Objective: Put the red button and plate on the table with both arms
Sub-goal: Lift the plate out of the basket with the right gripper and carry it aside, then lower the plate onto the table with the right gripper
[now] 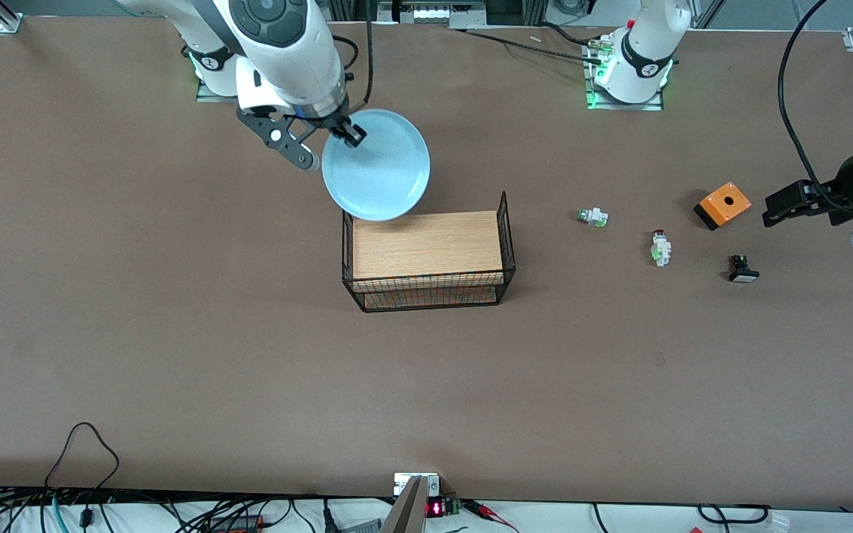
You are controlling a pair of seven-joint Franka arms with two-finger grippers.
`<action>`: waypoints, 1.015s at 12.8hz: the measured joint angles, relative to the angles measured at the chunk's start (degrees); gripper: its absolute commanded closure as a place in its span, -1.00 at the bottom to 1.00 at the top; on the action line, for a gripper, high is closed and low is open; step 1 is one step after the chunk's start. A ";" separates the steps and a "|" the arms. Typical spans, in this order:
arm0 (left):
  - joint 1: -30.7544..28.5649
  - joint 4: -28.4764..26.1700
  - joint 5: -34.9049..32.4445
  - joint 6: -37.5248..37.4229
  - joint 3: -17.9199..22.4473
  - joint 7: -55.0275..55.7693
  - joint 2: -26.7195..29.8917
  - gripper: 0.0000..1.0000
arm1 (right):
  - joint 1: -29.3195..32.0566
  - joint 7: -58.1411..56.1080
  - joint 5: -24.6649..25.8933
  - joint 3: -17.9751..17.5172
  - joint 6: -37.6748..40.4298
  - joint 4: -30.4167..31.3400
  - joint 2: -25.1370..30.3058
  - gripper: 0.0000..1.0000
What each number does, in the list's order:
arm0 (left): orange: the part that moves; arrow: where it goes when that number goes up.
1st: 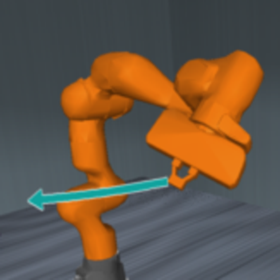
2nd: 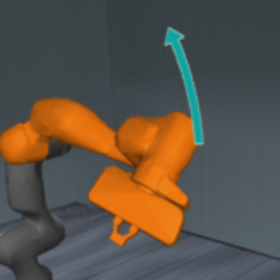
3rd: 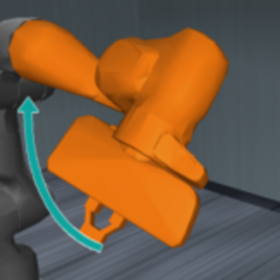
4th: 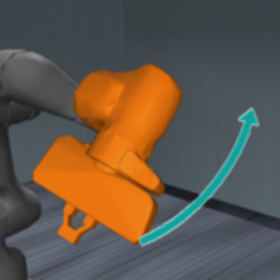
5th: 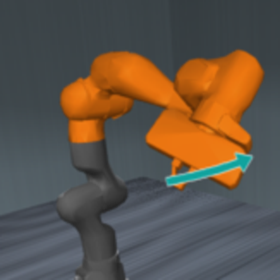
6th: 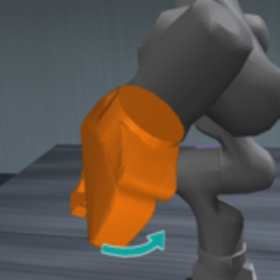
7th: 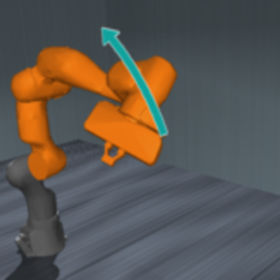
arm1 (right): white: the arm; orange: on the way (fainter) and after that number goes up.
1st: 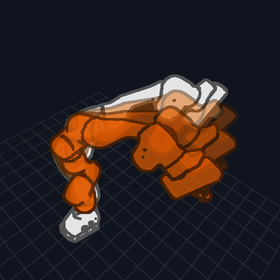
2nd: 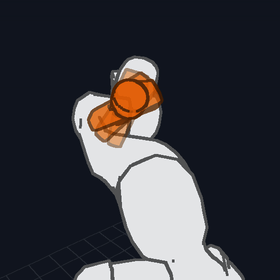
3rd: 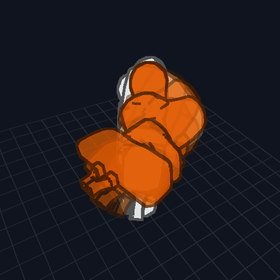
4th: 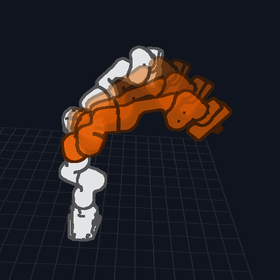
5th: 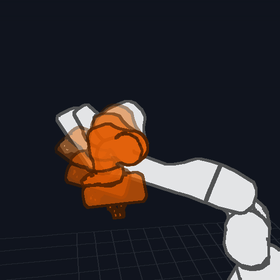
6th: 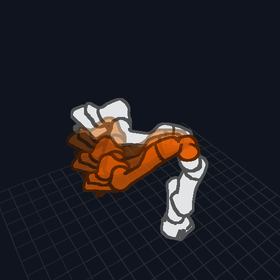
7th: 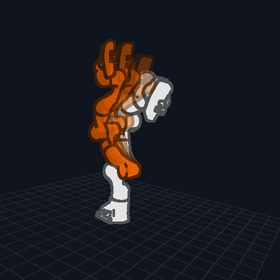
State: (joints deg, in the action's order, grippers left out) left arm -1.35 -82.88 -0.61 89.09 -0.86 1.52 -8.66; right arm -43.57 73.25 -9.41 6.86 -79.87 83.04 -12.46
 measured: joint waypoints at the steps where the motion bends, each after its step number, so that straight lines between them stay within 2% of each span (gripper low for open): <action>1: 0.00 0.00 0.04 0.00 -0.01 0.00 0.02 -1.00 | 0.79 -3.71 0.02 0.64 2.60 0.00 1.11 0.99; 4: 0.01 0.00 0.37 0.00 -0.05 0.00 0.04 -1.00 | 6.28 -20.07 0.22 4.56 7.81 0.03 3.60 0.99; 8: 0.05 0.00 0.63 0.00 -0.21 0.00 0.06 -1.00 | 13.54 -45.32 0.23 14.36 9.36 0.19 3.94 0.99; 10: 0.05 0.00 0.64 0.00 -0.21 0.00 0.06 -1.00 | 15.95 -56.42 0.27 18.16 8.71 0.55 3.49 0.99; 13: 0.04 0.00 0.65 0.00 -0.21 0.00 0.08 -1.00 | 21.83 -70.26 0.26 19.24 2.71 1.59 -0.66 0.98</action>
State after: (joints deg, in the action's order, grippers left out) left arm -1.31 -82.87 0.04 89.09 -1.06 1.52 -8.59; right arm -21.74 2.99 -9.16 26.10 -77.17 84.63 -13.11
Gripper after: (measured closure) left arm 0.000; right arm 0.925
